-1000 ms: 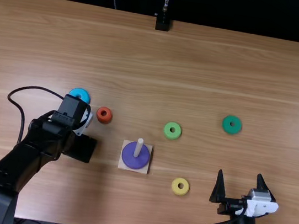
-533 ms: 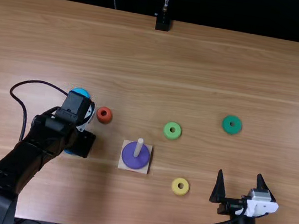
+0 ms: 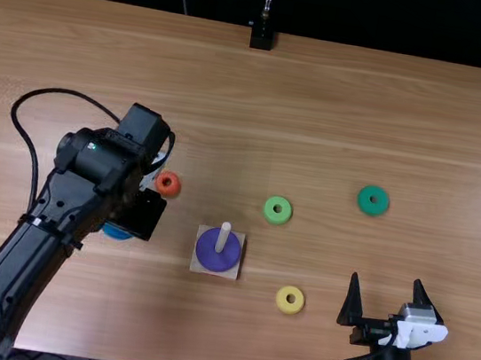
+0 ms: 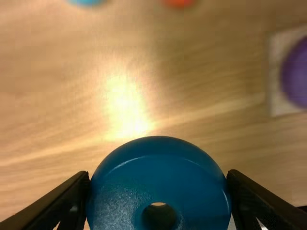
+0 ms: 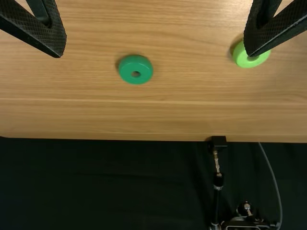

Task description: Build the Hanoi tower: stack the rings onto the peg from bottom to top in this color order: purple, dark blue, light blue, dark green, light green, yellow, orange.

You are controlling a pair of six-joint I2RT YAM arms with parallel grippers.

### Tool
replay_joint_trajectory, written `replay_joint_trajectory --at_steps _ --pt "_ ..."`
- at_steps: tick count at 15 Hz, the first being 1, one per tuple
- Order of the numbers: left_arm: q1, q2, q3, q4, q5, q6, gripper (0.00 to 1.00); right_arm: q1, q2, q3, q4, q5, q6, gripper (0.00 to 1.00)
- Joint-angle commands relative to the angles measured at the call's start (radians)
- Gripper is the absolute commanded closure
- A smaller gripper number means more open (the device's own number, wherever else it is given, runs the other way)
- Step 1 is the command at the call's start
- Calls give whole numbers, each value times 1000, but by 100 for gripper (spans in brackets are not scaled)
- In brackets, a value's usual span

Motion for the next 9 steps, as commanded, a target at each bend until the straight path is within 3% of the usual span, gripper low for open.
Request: replay_joint_trajectory --at_steps 1,2,5,9 --pt "-54 0 86 -2 3 -22 100 -8 -12 -13 2 0 0 0" --pt "-71 5 141 -2 3 -45 100 -8 -12 -13 2 0 0 0" --pt "-138 20 272 -9 -3 -198 100 -8 -12 -13 2 0 0 0" --pt "-235 89 388 -35 -3 -287 100 -8 -12 -13 2 0 0 0"
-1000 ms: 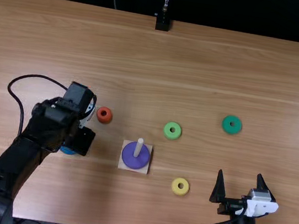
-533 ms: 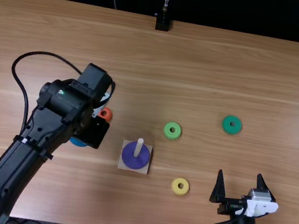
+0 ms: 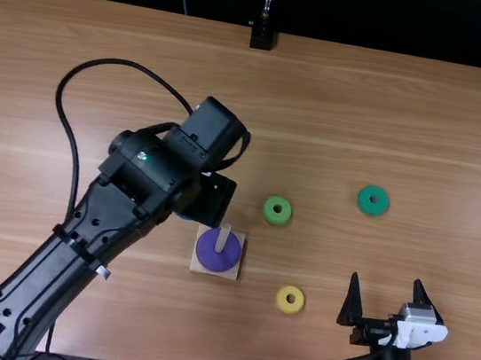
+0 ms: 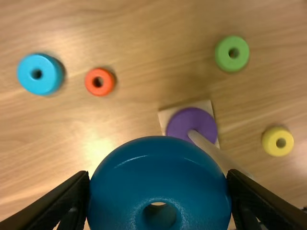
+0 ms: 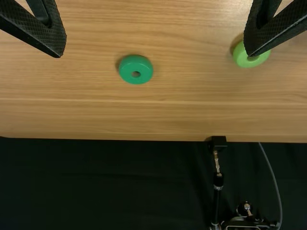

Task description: Build the Hanoi tower: stack the rings onto the peg from bottom to top in this color order: purple, dark blue, light blue, dark green, light green, yellow, orange.

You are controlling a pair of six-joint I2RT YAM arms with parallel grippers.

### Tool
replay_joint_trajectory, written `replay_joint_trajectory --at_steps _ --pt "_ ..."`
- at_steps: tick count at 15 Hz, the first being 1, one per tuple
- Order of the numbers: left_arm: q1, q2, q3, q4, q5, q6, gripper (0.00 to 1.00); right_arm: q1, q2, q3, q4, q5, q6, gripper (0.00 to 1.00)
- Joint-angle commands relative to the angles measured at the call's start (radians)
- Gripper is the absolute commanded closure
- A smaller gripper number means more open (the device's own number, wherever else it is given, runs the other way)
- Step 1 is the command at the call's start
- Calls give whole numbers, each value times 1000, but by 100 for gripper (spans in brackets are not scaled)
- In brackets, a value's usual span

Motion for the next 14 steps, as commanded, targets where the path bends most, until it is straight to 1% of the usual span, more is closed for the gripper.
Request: replay_joint_trajectory --at_steps 1,3,5,7,9,14 --pt "-24 23 60 -15 -2 -59 100 -8 -12 -13 2 0 0 0" --pt "-69 54 83 -23 -2 -59 100 -8 -12 -13 2 0 0 0" --pt "-95 59 84 -23 0 -66 100 -8 -12 -13 2 0 0 0" --pt "-116 83 86 -23 -2 -98 100 -8 -12 -13 2 0 0 0" --pt "-125 85 84 -23 0 -110 100 -8 -12 -13 2 0 0 0" --pt "-145 119 84 -21 1 -110 100 -8 -12 -13 2 0 0 0"
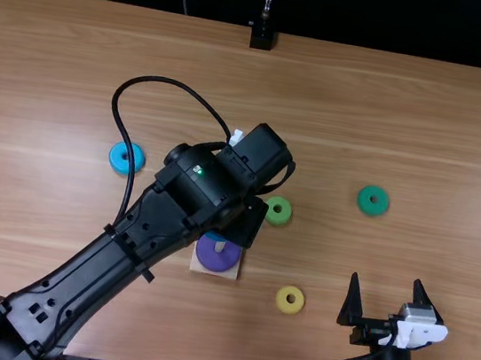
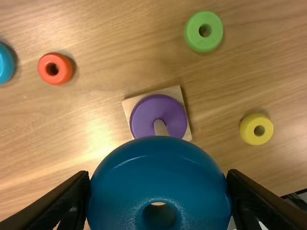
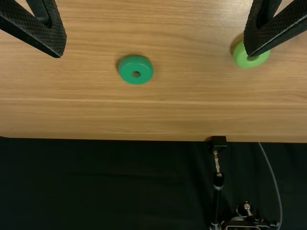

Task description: Build the Hanoi tower: stack the rings onto the peg from bottom to top in this color order: purple, dark blue, light blue, dark green, light green, yellow, orange.

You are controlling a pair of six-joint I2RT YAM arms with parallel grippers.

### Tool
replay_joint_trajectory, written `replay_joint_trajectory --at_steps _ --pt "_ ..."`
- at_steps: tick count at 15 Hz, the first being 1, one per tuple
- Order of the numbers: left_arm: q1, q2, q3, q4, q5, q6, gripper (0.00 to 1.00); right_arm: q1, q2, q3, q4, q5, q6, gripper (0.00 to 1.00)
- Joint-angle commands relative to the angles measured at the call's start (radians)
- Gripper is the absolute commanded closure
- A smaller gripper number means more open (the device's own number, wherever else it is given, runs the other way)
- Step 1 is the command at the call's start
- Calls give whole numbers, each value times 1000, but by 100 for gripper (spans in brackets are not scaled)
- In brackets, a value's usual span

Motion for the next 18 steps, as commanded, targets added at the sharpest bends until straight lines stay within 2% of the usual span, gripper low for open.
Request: replay_joint_trajectory --at_steps 1,15,17,18 --pt "-19 18 32 0 3 -18 100 -8 -12 -13 2 -1 0 0" --pt "-41 40 24 6 5 -18 100 -8 -12 -13 2 -1 0 0" --pt "-39 40 17 19 16 -16 100 -8 -12 -13 2 -1 0 0" --pt "-38 40 9 17 16 -14 71 -8 -12 -13 2 -1 0 0"
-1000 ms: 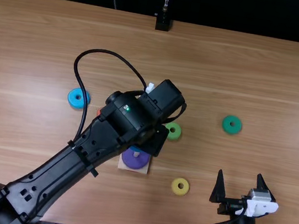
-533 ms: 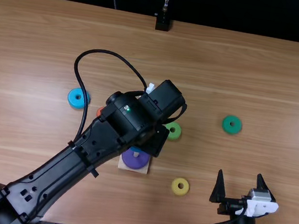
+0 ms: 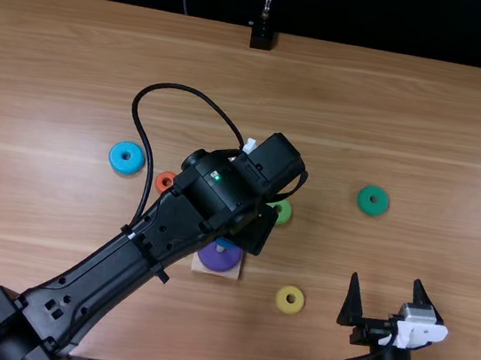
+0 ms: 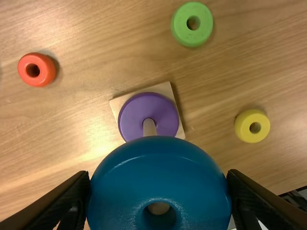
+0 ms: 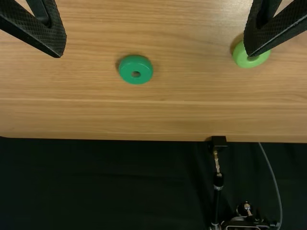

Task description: Build the Hanoi tower: stack the rings onto the peg from bottom to top in this color order: purple, dark blue, light blue, dark green, light green, yellow, orange.

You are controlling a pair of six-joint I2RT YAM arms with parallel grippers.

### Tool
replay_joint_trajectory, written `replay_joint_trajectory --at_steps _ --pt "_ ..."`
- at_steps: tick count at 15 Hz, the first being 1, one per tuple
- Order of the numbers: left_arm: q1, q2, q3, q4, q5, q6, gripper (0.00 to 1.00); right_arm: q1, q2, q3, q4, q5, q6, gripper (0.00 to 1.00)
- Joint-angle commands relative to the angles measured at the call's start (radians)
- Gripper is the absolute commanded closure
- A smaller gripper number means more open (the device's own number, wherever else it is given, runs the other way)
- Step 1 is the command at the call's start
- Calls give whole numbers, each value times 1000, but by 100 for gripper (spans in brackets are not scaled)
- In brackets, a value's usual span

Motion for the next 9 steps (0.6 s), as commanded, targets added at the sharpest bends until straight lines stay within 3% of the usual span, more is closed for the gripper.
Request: replay_joint_trajectory --at_steps 1,2,3,9 --pt "-2 5 0 4 12 -12 23 -8 -12 -13 3 -1 0 0" --pt "4 2 -14 -2 21 -12 0 -8 -12 -13 3 -1 0 0" --pt "6 -1 -35 2 47 -12 0 -8 -12 -13 3 -1 0 0" --pt "129 -5 9 35 50 -3 0 -8 -12 -13 3 -1 0 0"
